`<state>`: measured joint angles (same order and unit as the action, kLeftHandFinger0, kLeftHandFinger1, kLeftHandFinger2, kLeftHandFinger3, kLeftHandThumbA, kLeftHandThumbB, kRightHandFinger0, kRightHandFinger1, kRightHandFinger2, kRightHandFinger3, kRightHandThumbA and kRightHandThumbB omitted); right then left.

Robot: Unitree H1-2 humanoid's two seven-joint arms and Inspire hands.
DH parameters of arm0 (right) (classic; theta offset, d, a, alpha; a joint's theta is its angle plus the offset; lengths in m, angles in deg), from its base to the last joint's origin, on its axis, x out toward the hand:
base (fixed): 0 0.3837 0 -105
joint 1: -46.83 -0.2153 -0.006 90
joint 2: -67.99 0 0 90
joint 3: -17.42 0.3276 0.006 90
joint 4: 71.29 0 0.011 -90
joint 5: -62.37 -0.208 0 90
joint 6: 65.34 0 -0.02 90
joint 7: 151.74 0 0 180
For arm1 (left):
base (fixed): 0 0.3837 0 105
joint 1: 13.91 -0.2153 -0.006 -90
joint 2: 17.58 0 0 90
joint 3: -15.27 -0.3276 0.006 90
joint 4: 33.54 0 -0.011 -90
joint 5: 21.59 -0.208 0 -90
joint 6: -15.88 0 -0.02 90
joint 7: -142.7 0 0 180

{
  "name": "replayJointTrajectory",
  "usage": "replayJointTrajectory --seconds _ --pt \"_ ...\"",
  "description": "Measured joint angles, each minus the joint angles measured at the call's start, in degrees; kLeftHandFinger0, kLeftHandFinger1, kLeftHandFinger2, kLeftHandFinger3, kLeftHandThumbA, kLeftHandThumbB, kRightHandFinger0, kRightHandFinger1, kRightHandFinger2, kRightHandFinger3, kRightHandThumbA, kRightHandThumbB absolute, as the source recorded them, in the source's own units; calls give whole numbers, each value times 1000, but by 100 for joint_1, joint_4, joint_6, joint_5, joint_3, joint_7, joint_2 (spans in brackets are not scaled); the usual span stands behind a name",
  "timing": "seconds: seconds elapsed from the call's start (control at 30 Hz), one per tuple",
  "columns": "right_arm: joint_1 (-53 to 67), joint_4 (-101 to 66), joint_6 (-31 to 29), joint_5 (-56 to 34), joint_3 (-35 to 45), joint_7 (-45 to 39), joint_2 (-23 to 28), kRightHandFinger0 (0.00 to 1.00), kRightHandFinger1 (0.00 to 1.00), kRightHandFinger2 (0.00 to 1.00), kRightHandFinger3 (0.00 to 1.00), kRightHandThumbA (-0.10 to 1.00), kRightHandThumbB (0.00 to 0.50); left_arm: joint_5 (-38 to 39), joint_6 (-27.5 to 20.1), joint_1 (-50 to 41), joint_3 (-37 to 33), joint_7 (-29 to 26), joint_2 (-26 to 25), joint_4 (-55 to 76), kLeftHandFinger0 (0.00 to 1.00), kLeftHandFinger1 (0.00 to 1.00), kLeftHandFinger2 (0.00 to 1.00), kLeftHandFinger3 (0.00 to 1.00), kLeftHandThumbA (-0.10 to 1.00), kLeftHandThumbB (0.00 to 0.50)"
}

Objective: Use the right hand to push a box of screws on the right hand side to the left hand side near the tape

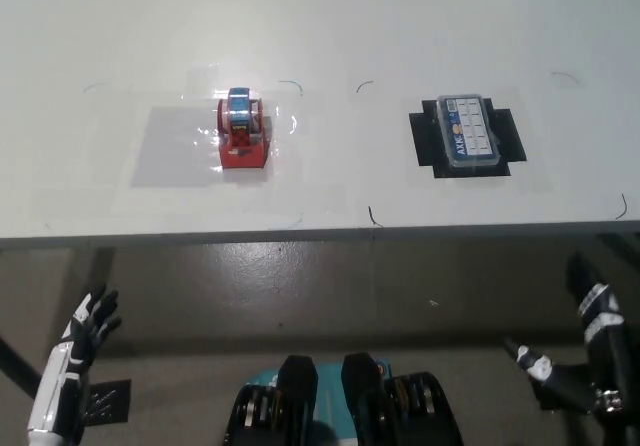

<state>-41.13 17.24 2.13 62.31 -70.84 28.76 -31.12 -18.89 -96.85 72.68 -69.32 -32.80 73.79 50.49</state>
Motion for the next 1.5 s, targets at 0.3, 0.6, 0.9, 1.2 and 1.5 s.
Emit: replayJointTrajectory --seconds 0.3,0.6,0.9,1.2,1.5 --pt "-658 -732 203 2 167 -17 219 1000 1000 1000 1000 1000 269 53 3 -183 -84 77 24 561 1000 1000 1000 1000 1000 207" --pt "-2008 84 500 -44 229 -37 438 1000 1000 1000 1000 1000 261 70 5 -289 -129 98 46 597 1000 1000 1000 1000 1000 195" --pt "-3651 2396 527 -77 321 -32 569 1000 1000 1000 1000 1000 269 112 5 -290 -169 151 57 650 1000 1000 1000 1000 1000 192" --pt "-4934 5245 429 -83 315 -18 572 1000 1000 1000 1000 1000 203 146 6 -336 -185 169 93 677 1000 1000 1000 1000 1000 204" --pt "-6056 7720 344 -192 537 5 574 1000 1000 1000 1000 1000 227 146 1 -400 -184 169 132 712 1000 1000 1000 1000 1000 207"
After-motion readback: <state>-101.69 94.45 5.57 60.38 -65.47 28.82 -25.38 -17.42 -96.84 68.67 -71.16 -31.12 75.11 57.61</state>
